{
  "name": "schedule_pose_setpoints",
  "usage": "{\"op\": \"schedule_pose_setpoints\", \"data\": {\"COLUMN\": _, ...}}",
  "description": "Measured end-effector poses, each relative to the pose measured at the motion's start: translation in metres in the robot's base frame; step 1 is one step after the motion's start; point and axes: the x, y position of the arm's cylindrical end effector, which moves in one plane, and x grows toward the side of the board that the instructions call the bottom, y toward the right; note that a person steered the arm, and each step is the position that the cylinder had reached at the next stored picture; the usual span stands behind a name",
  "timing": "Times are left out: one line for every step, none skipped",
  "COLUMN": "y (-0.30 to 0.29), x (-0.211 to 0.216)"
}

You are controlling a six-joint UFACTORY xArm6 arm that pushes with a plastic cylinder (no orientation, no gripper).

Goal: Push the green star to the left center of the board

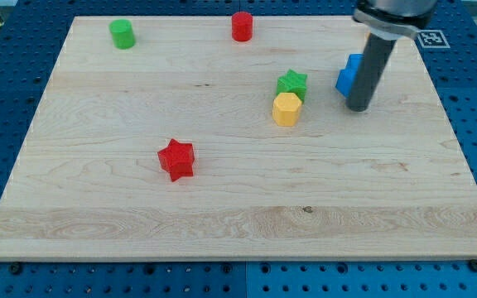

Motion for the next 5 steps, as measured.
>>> {"op": "schedule_pose_setpoints", "data": {"y": -0.021, "x": -0.011}}
{"op": "schedule_pose_setpoints", "data": {"y": -0.022, "x": -0.031}}
{"op": "schedule_pose_setpoints", "data": {"y": -0.040, "x": -0.034}}
{"op": "schedule_pose_setpoints", "data": {"y": -0.060, "x": -0.034}}
{"op": "schedule_pose_setpoints", "data": {"y": -0.060, "x": -0.034}}
